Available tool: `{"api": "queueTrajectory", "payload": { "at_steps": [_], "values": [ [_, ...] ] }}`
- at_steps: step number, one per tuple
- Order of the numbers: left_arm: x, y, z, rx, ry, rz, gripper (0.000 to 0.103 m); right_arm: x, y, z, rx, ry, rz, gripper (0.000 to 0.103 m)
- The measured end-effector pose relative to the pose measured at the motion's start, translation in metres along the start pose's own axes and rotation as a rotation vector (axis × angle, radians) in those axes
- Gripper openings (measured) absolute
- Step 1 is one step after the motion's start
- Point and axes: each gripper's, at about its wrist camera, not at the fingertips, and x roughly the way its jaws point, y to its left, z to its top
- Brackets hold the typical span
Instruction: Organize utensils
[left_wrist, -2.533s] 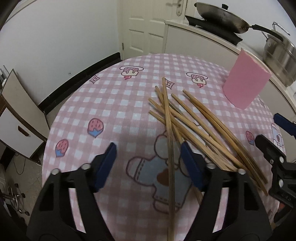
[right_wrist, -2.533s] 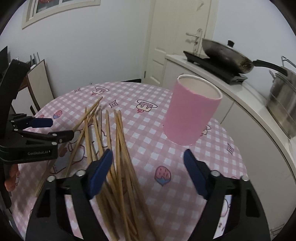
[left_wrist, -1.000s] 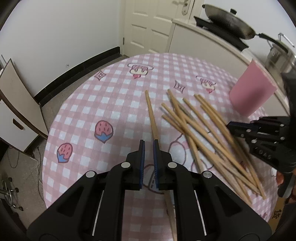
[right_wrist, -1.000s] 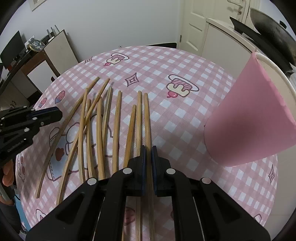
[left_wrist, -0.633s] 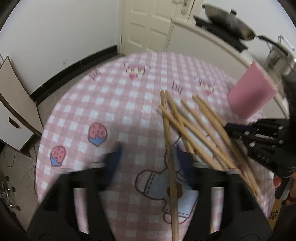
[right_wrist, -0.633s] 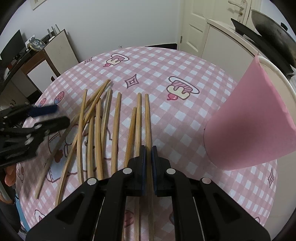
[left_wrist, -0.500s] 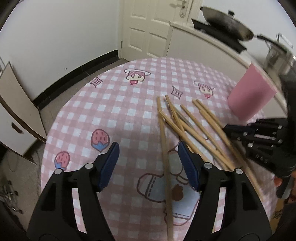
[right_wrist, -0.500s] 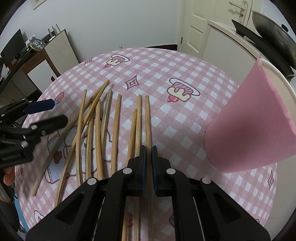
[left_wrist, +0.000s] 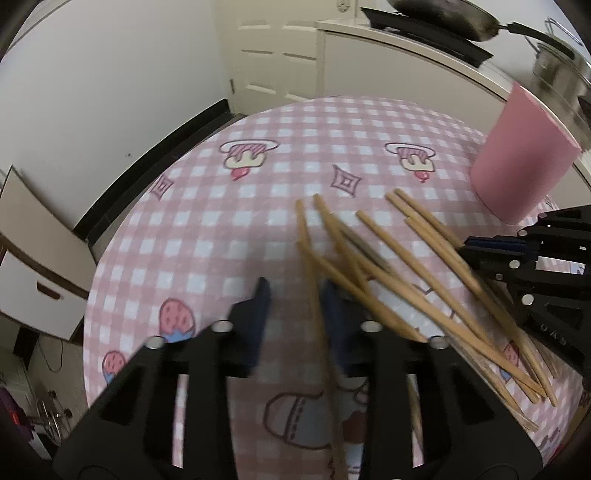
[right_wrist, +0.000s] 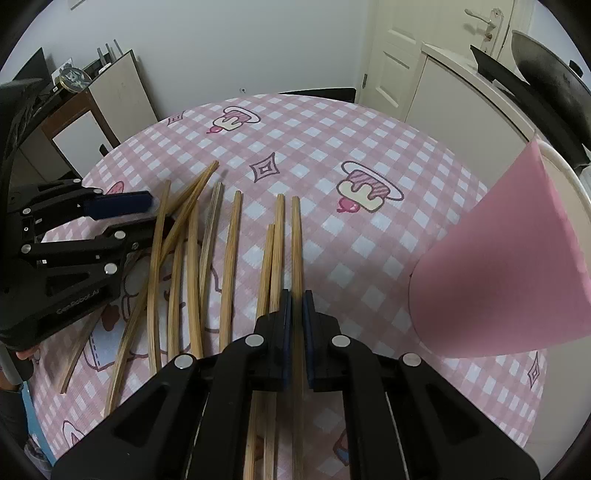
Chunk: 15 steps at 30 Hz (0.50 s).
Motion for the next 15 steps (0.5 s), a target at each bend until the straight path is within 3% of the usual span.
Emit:
{"api": "queueTrajectory", "payload": {
  "at_steps": [2,9,15],
  "values": [
    [0.0,-0.001,0.001,0.002,-0.006,-0.021,0.008,0.0,0.0,0.0,0.002,-0.002,-0.002,0.005],
    [-0.016,0.015,-0.006,-0.081,-0.021,-0.075,0.006,-0.019,0.003,-0.005,0.025,-0.055,0.01,0.004],
    [-0.069,0.018,-0.012,-0.098,-0.118,-0.091,0.006,-0.059,0.003,-0.009,0.049,-0.147,0.012,0.004]
  ]
}}
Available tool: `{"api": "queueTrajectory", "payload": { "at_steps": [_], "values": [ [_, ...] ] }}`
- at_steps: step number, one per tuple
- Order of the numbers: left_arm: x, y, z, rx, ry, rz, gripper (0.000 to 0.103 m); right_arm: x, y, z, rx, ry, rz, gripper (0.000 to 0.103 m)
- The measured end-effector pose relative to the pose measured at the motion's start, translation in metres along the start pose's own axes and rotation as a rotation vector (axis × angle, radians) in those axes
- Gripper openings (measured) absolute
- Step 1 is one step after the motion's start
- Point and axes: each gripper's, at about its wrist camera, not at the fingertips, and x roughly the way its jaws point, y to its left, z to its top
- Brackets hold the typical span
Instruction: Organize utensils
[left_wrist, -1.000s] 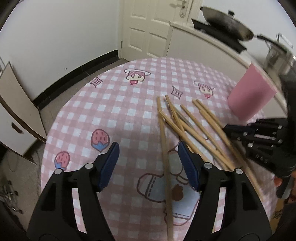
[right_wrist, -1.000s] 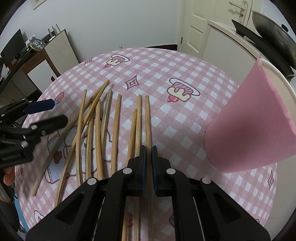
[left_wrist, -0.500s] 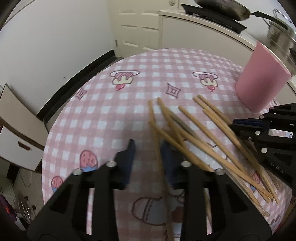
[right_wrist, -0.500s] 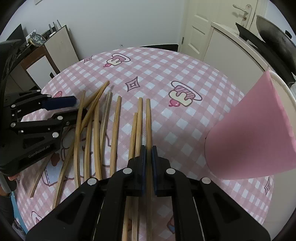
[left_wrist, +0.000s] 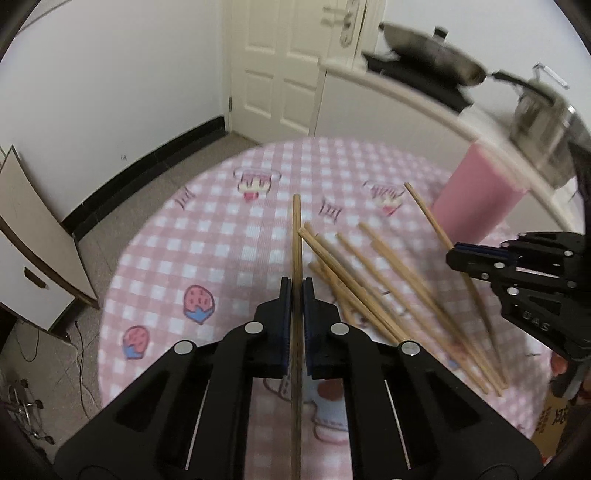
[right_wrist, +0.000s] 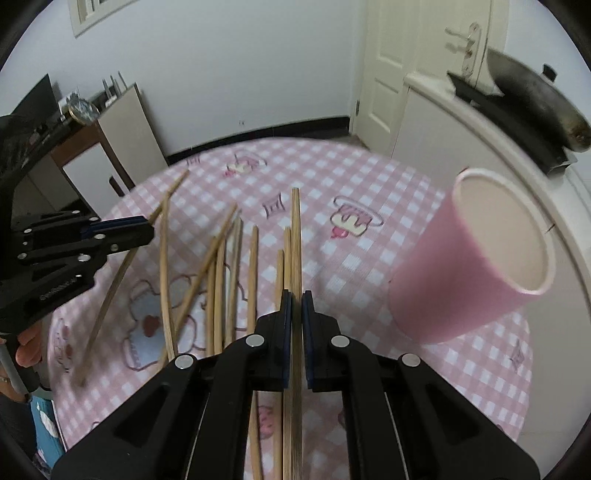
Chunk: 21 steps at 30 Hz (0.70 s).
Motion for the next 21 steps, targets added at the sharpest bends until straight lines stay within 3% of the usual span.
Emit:
{"api": "queueTrajectory", "payload": {
  "at_steps": [5,14,21],
  "values": [
    [-0.052,-0.008,0.003,-0.017,-0.099,-0.055,0.006,-0.041,0.002,0.001,0.01,-0.09,-0.006,0.004],
    [-0.127,-0.038,0.007,0.015,-0.259,-0.085,0.006,-0.117,0.005,-0.003,0.011,-0.245,-0.029,0.004],
    [-0.15,-0.07,0.027,0.038,-0.368,-0.133,0.006,-0.154,0.005,0.001,0.001,-0.343,-0.071,0.004]
  ]
}}
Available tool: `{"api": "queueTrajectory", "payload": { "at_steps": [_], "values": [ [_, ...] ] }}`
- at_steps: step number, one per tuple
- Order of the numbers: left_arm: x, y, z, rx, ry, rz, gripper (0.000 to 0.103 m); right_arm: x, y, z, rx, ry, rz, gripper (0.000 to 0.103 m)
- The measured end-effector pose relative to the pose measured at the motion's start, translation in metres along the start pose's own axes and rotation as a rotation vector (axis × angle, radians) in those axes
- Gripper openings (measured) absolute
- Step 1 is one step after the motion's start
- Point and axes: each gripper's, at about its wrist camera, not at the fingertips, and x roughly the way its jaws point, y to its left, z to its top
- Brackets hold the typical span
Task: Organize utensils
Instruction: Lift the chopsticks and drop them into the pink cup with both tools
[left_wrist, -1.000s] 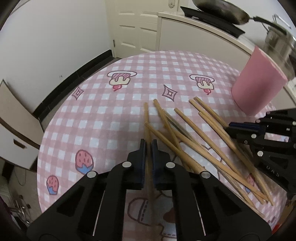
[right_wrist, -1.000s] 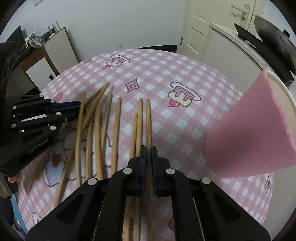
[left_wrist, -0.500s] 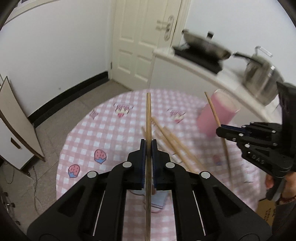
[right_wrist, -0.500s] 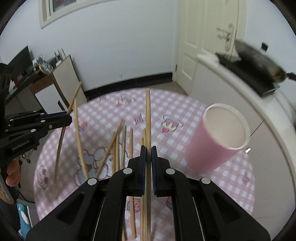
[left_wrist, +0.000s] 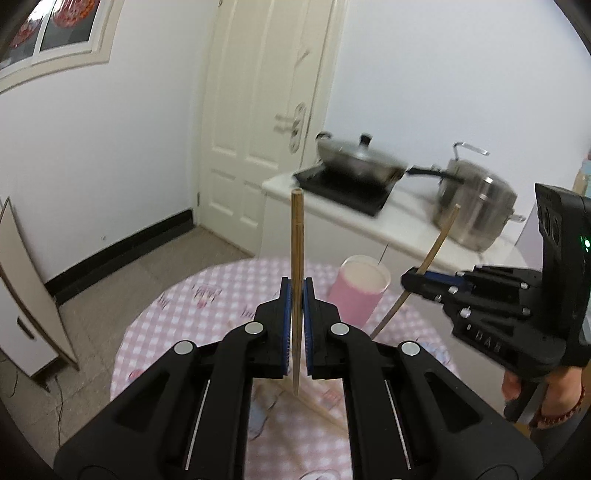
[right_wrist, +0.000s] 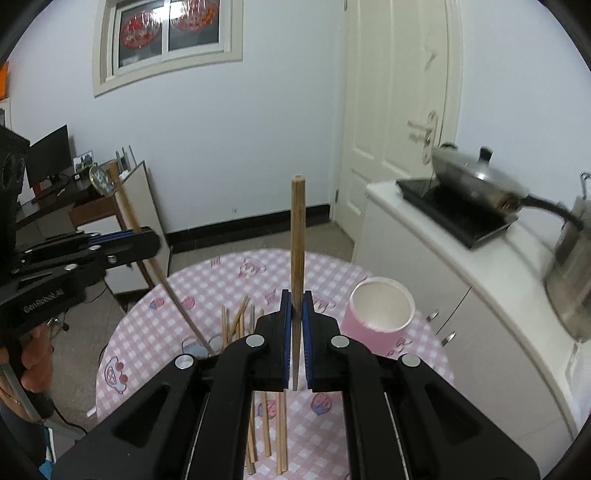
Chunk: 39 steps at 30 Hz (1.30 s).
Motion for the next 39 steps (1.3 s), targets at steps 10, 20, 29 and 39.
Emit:
{"api": "queueTrajectory", "payload": {
  "at_steps": [10,20,29,39],
  "values": [
    [0.024,-0.035,0.052,-0.062,-0.148,-0.072,0.006,-0.026,-0.038,0.038,0.034,-0.115,-0.072,0.004],
    [0.062,-0.051,0.082,-0.14,-0.232,-0.089,0.006,-0.019,-0.076,0.046,0.088,-0.204,-0.151,0.004],
    [0.11,-0.065,0.066,-0.079,-0.184,-0.04,0.006,0.02,-0.096,0.023,0.132,-0.127,-0.145,0.004],
    [0.147,-0.063,0.04,-0.033,-0.047,-0.044,0.006,0.035,-0.1,0.001,0.171,-0.067,-0.119,0.004]
  ]
}}
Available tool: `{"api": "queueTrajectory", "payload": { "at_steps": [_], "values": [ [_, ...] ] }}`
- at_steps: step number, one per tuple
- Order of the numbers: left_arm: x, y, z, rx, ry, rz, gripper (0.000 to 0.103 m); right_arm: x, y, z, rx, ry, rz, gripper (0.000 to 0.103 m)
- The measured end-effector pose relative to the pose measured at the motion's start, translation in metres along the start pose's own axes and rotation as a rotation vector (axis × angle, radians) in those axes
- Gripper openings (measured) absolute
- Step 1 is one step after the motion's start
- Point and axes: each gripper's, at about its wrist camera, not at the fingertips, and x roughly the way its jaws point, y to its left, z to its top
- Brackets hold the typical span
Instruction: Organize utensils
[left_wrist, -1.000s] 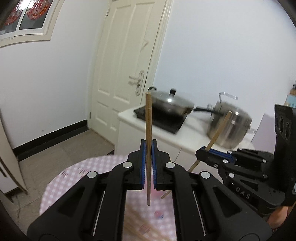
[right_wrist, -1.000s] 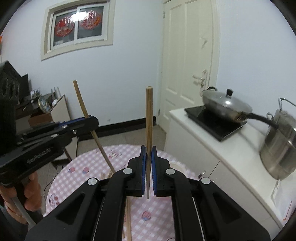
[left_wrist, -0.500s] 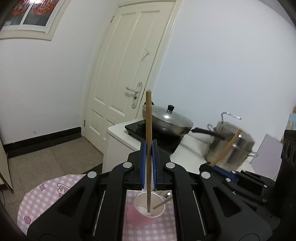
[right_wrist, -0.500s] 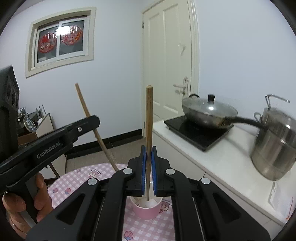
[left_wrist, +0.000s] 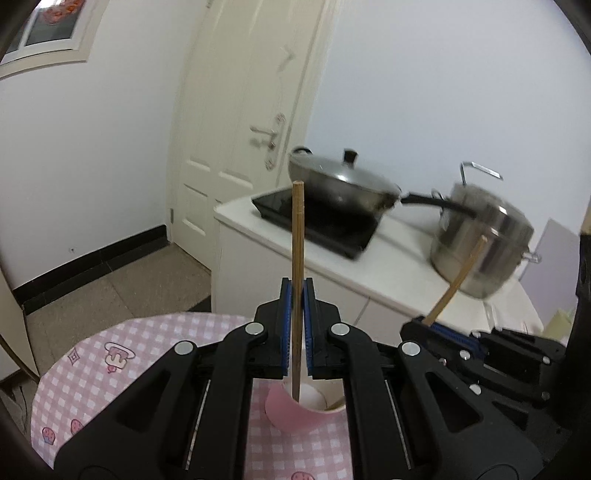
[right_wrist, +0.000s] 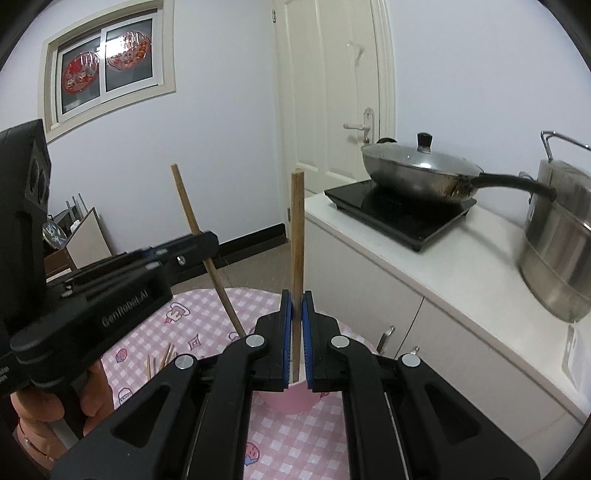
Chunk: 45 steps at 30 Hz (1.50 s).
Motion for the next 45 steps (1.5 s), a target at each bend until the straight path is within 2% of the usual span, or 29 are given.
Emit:
{"api": "queueTrajectory", "payload": {
  "at_steps": [6,11,12,13,15,16,19,23,29,38,45],
  "values": [
    [0.011,-0.005,-0.009,0.055,0.069,0.021,0.007,0.005,-0.003,-0.007,0.018,0.024,0.0,0.004],
    [0.013,-0.006,-0.012,0.084,0.117,0.007,0.008,0.006,-0.006,-0.011,0.041,0.036,0.009,0.005],
    [0.013,-0.007,-0.013,0.098,0.123,0.012,0.013,0.005,-0.006,-0.011,0.044,0.037,0.01,0.005],
    [0.011,-0.007,-0.014,0.103,0.126,0.014,0.033,0.004,-0.005,-0.012,0.045,0.038,0.01,0.005],
    [0.005,-0.005,-0.014,0.09,0.107,0.022,0.067,0.001,-0.004,-0.012,0.047,0.037,0.013,0.006],
    [0.0,-0.005,-0.013,0.085,0.087,0.025,0.067,0.0,-0.004,-0.012,0.049,0.036,0.014,0.006],
    [-0.009,-0.003,-0.012,0.082,0.093,0.022,0.067,-0.005,-0.003,-0.012,0.052,0.033,0.017,0.008],
    [-0.021,-0.001,-0.011,0.09,0.092,0.041,0.067,-0.016,0.0,-0.012,0.051,0.021,0.01,0.019],
    [-0.05,0.006,-0.018,0.11,0.093,0.071,0.067,-0.033,0.008,-0.014,0.049,0.008,0.002,0.025],
    [-0.096,0.028,-0.043,0.143,0.136,0.128,0.067,-0.05,0.028,-0.03,0.044,0.017,0.018,0.026],
    [-0.114,0.068,-0.069,0.096,0.206,0.178,0.067,-0.047,0.053,-0.052,0.023,0.059,0.052,0.026]
  ]
}}
